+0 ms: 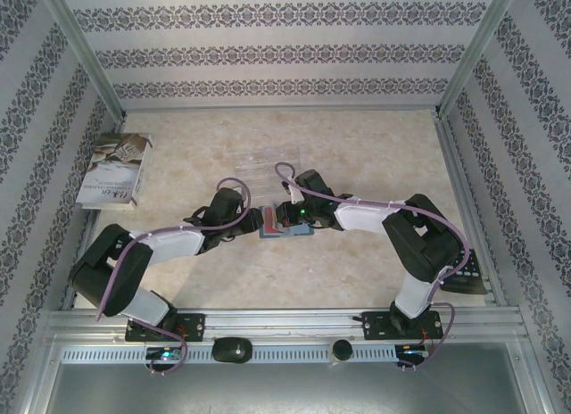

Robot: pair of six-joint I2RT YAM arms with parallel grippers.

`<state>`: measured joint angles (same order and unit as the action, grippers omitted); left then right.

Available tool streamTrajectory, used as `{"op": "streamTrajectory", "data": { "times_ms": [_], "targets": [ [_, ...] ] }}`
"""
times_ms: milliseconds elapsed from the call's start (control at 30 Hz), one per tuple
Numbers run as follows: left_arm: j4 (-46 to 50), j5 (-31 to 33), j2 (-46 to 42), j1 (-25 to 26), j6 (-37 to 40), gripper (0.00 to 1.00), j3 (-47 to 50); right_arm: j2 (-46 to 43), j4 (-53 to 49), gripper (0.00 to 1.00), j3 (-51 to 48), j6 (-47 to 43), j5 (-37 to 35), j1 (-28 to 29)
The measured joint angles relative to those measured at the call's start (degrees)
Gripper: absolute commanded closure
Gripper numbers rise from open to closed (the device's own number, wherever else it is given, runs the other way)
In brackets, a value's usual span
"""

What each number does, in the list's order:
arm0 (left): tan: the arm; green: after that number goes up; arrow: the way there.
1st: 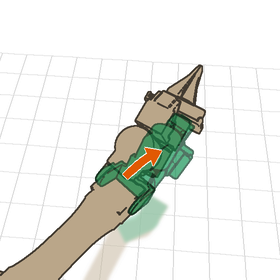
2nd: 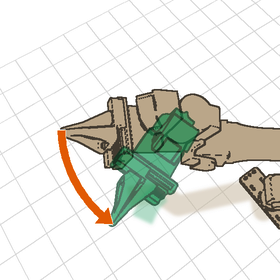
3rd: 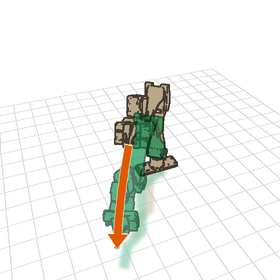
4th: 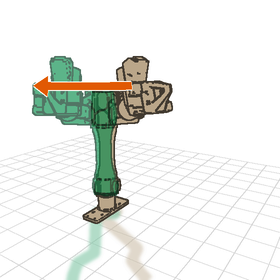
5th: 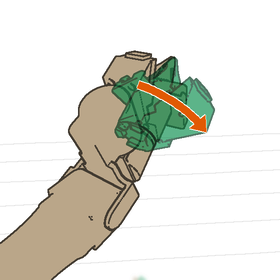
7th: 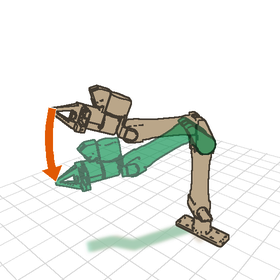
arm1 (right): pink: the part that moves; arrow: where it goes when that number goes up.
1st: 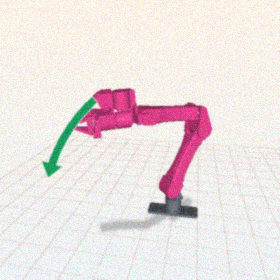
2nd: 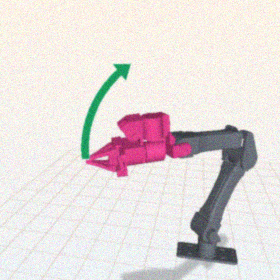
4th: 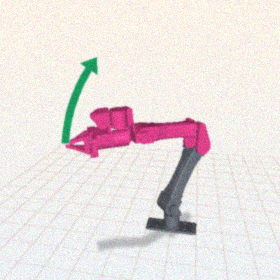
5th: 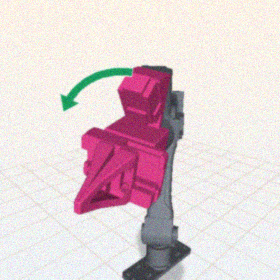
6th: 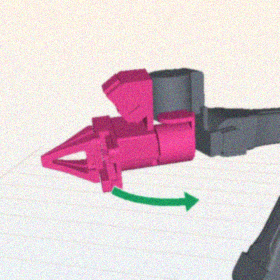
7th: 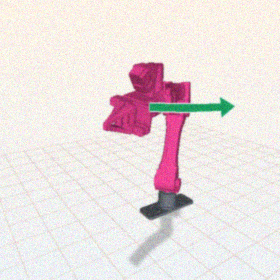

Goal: Take the credit cards out of the card holder

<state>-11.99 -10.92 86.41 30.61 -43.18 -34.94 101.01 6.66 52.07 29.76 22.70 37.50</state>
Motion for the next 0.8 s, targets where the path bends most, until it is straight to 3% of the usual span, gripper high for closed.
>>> {"op": "streamTrajectory", "data": {
  "times_ms": [100, 433, 800],
  "targets": [
    [0.0, 0.0, 2.0, 0.0, 0.0, 0.55, -0.8, 0.0, 1.1, 1.00, -0.8, 0.6, 0.8, 0.0],
    [2.0, 0.3, 7.8, 0.2, 0.7, 0.54, -5.0, -0.1, 3.1, 1.00, -1.9, 1.9, 1.5, -0.3],
    [12.0, 1.1, 10.9, 0.5, 2.9, 0.58, -11.7, -2.4, 4.5, 1.00, -4.5, 4.7, 1.1, -1.8]
  ]
}}
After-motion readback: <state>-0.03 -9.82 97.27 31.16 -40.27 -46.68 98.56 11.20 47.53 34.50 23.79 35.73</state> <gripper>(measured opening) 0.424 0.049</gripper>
